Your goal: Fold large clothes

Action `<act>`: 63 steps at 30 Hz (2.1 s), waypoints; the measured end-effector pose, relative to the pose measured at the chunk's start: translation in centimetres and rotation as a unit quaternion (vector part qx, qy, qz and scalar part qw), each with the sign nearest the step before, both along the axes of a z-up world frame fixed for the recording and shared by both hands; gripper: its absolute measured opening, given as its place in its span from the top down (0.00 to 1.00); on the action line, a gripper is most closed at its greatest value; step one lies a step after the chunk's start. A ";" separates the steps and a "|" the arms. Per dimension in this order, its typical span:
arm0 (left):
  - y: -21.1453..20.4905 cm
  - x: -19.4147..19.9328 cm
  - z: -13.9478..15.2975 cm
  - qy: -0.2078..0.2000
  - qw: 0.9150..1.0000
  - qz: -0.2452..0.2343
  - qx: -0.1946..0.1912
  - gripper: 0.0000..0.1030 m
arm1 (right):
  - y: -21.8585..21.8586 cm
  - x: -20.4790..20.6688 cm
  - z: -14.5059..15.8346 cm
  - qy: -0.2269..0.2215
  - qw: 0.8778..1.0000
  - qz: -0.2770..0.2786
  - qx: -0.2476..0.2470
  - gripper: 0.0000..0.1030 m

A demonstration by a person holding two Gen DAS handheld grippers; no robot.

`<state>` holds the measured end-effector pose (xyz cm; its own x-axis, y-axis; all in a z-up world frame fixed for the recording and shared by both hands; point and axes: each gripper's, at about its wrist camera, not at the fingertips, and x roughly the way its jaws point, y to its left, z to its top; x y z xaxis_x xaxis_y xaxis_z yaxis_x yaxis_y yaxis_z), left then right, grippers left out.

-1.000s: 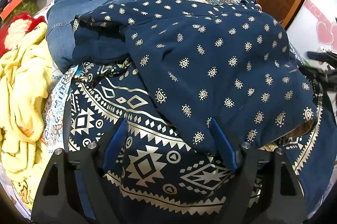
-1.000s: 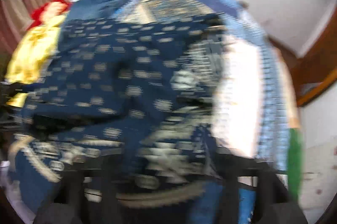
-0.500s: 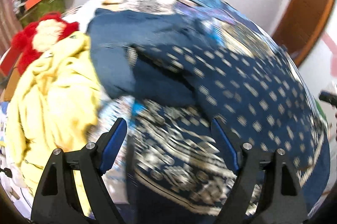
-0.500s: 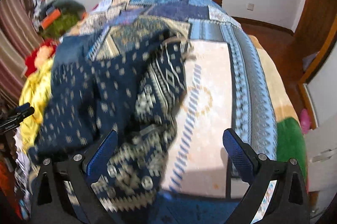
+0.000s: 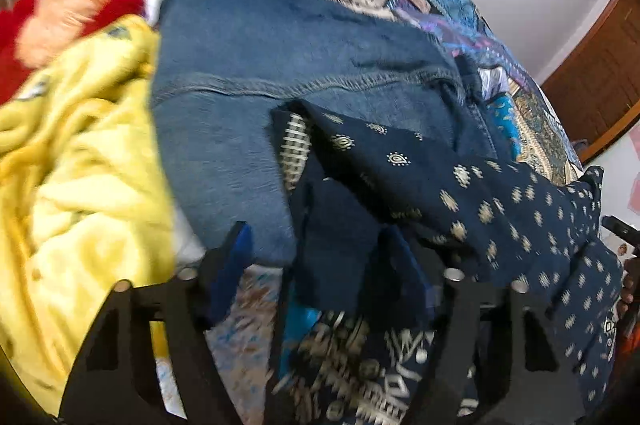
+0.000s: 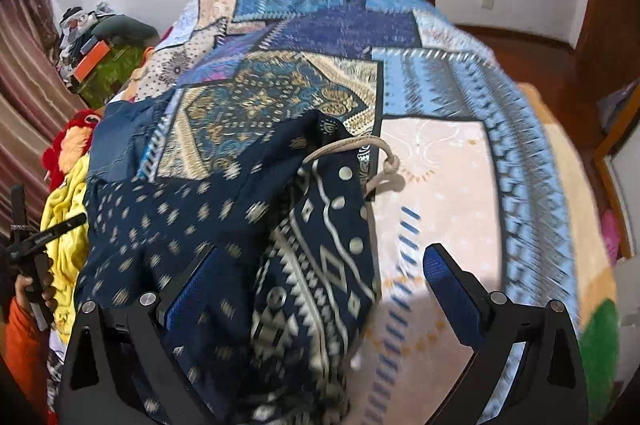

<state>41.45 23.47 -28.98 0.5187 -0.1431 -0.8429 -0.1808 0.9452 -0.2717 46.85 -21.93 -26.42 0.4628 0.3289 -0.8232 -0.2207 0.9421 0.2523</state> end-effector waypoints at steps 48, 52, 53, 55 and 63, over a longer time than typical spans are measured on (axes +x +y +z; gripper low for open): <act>3.2 14.0 0.8 -0.027 0.988 0.074 0.131 0.80 | 9.3 17.3 0.3 -0.105 0.987 0.044 -0.114 0.86; 3.6 13.6 0.7 -0.019 0.989 0.081 0.125 0.69 | 8.4 16.9 0.3 -0.118 0.973 0.001 -0.196 0.14; 3.7 13.3 0.7 -0.017 0.989 0.082 0.121 0.67 | 7.8 16.7 0.3 -0.118 0.974 -0.002 -0.195 0.11; 3.8 12.9 0.8 -0.014 0.989 0.082 0.121 0.58 | 6.3 16.5 0.2 -0.089 0.983 -0.004 -0.162 0.11; 2.6 9.3 3.9 -0.004 0.990 0.060 0.127 0.47 | 4.2 10.8 3.7 -0.076 0.989 0.011 -0.127 0.11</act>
<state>50.79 26.02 -25.10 0.5254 0.1358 -0.8399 -0.2958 0.9548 -0.0307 57.62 -17.71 -22.77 0.5828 0.1313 -0.8019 -0.2594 0.9653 -0.0306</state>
